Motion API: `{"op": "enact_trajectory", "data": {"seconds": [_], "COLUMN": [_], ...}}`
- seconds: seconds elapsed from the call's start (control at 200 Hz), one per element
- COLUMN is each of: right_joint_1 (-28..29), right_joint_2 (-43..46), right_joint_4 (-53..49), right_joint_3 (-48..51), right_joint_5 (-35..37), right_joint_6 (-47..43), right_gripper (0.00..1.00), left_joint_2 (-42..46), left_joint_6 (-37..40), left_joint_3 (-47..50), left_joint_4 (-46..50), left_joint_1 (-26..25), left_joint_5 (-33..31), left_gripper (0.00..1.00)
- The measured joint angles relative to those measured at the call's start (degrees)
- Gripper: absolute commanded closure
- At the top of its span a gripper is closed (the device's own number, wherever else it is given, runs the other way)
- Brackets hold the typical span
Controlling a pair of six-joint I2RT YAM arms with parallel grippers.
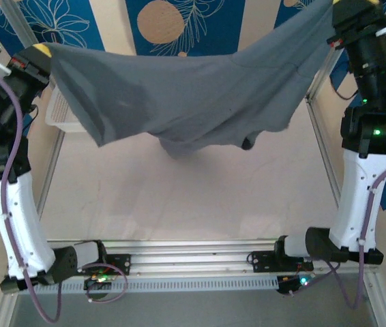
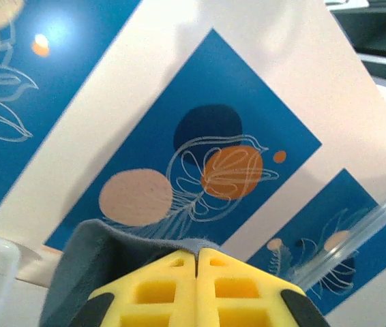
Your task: Fold the inside-out t-shirt
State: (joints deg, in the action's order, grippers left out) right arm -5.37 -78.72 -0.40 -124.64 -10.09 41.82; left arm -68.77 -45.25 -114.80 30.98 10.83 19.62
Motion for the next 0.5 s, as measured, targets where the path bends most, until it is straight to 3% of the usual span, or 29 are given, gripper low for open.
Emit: {"op": "enact_trajectory", "data": {"seconds": [0.09,0.33,0.5], "right_joint_1": [-0.5,1.0,1.0], "right_joint_2": [-1.3,1.6,-3.1], "right_joint_4": [0.9,5.4,2.3], "right_joint_3": [-3.4,-0.9,-10.1], "right_joint_5": [-2.7,-5.9,-7.8], "right_joint_6": [0.9,-2.0,-3.3], "right_gripper": [1.00,1.00,1.00], "left_joint_2": [4.2,8.9,4.1], "left_joint_6": [0.5,1.8,-0.4], "left_joint_3": [1.4,1.7,1.7], "left_joint_4": [-0.2,-2.5,-6.6], "left_joint_1": [0.1,0.1,0.2], "left_joint_5": [-3.2,-6.4,-0.8], "left_gripper": [1.00,1.00,1.00]}}
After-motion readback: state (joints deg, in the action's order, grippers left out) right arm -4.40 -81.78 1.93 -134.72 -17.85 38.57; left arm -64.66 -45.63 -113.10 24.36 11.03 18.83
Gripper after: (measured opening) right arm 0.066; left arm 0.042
